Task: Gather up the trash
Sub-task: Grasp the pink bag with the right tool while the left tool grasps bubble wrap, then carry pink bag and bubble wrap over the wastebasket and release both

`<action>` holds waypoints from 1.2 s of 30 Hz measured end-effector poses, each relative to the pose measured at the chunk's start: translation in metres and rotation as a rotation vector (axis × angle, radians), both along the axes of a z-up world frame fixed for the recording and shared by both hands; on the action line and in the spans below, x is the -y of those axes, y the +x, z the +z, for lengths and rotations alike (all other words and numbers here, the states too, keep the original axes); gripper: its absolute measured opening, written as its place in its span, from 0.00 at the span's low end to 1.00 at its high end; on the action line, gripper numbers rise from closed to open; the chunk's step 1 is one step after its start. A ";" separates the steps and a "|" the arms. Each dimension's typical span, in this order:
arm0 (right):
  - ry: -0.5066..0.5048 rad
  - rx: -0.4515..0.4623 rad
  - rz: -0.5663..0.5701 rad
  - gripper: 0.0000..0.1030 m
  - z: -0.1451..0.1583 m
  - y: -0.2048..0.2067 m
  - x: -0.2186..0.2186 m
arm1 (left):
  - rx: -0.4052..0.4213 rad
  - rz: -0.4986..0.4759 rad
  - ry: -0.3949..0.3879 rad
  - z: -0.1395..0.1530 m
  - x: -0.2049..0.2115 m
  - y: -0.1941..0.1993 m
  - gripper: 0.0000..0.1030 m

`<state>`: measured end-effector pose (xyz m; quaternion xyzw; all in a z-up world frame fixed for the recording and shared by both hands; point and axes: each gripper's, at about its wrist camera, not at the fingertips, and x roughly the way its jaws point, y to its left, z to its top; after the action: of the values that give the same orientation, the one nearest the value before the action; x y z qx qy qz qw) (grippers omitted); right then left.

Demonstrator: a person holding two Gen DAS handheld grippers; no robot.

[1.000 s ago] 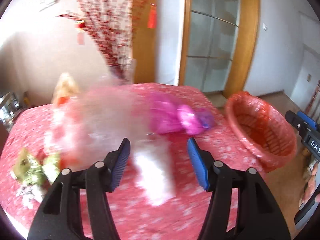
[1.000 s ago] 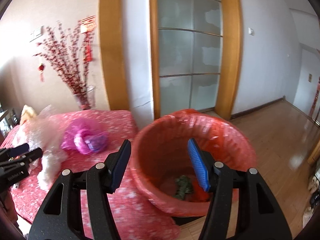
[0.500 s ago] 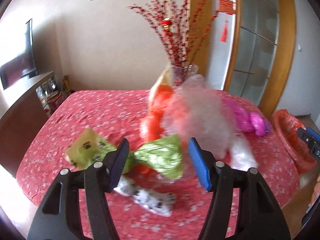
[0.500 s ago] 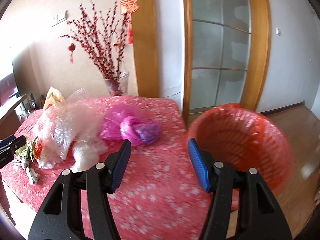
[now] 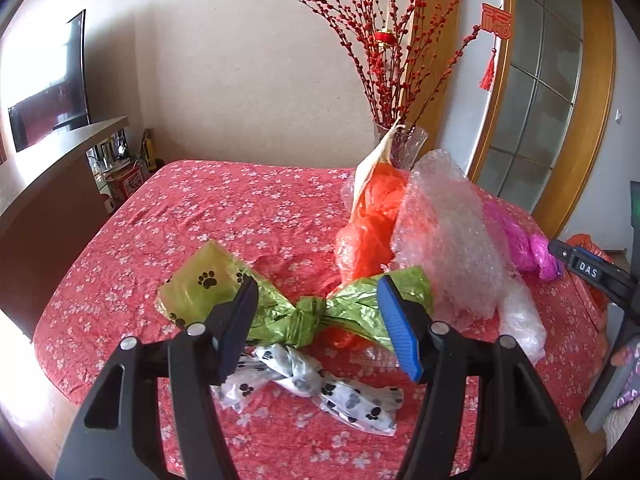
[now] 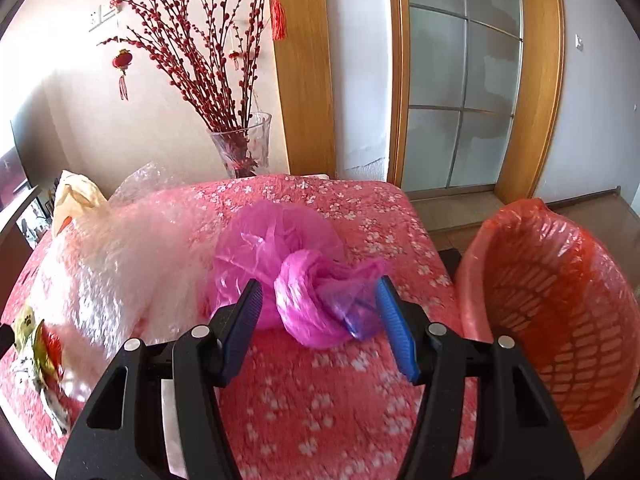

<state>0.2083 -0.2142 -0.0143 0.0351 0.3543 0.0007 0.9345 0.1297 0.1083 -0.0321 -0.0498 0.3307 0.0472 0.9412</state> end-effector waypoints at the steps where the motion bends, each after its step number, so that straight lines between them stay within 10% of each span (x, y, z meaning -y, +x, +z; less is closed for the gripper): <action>1: -0.004 -0.002 0.002 0.58 0.000 0.002 -0.001 | -0.002 0.001 -0.003 -0.001 -0.001 0.001 0.59; 13: -0.067 -0.074 0.008 0.21 -0.022 0.011 -0.004 | 0.023 -0.084 -0.022 0.014 0.015 0.023 0.59; 27: 0.004 -0.011 -0.050 0.20 0.000 -0.030 0.036 | -0.098 -0.180 -0.051 -0.005 0.035 0.081 0.49; 33: -0.008 -0.008 -0.047 0.20 -0.001 -0.038 0.037 | -0.110 -0.220 -0.094 -0.005 0.040 0.084 0.08; 36: -0.008 -0.002 -0.051 0.20 0.001 -0.041 0.040 | -0.081 -0.256 -0.107 0.003 0.043 0.077 0.04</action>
<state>0.1678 -0.2540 -0.0133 0.0402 0.3544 -0.0248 0.9339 0.2071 0.0653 -0.0292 -0.0554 0.3741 -0.0888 0.9214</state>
